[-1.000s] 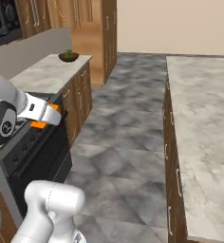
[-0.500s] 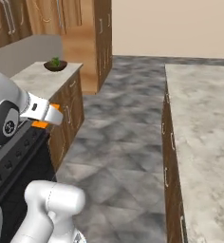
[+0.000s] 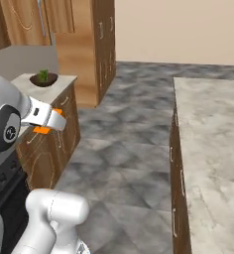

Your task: Pick the cheese from the fridge and the cheese grater from the cabinet and place them next to the salad bowl.

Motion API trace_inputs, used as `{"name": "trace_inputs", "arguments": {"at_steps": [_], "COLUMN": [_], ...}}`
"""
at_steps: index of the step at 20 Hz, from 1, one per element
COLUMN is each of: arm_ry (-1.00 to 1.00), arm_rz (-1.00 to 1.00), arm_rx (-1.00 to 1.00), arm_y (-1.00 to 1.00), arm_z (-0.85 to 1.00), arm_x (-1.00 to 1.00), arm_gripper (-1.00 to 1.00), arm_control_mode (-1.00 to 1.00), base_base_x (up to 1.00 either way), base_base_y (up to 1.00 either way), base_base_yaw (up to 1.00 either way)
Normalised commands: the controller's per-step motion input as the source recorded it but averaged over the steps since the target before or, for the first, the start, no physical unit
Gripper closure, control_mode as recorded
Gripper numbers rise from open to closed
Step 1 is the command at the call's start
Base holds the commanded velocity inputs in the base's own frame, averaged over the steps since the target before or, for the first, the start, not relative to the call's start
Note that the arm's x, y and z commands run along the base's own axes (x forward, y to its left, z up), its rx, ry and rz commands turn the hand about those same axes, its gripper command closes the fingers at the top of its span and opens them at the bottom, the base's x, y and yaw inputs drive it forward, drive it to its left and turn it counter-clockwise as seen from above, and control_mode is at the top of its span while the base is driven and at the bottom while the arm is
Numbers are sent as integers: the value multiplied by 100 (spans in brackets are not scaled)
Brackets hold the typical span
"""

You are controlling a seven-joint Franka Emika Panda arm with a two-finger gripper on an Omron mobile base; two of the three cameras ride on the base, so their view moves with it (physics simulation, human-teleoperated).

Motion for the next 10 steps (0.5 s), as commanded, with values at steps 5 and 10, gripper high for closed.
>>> {"name": "trace_inputs", "arguments": {"at_steps": [5,10], "arm_ry": [0,0], "arm_rz": [0,0], "arm_rx": [0,0], "arm_y": [0,0], "arm_z": [0,0], "arm_x": [0,0], "arm_gripper": [100,100], "arm_control_mode": [100,100], "base_base_x": [97,92], "base_base_y": [-18,-33], "base_base_yaw": [19,37]}}
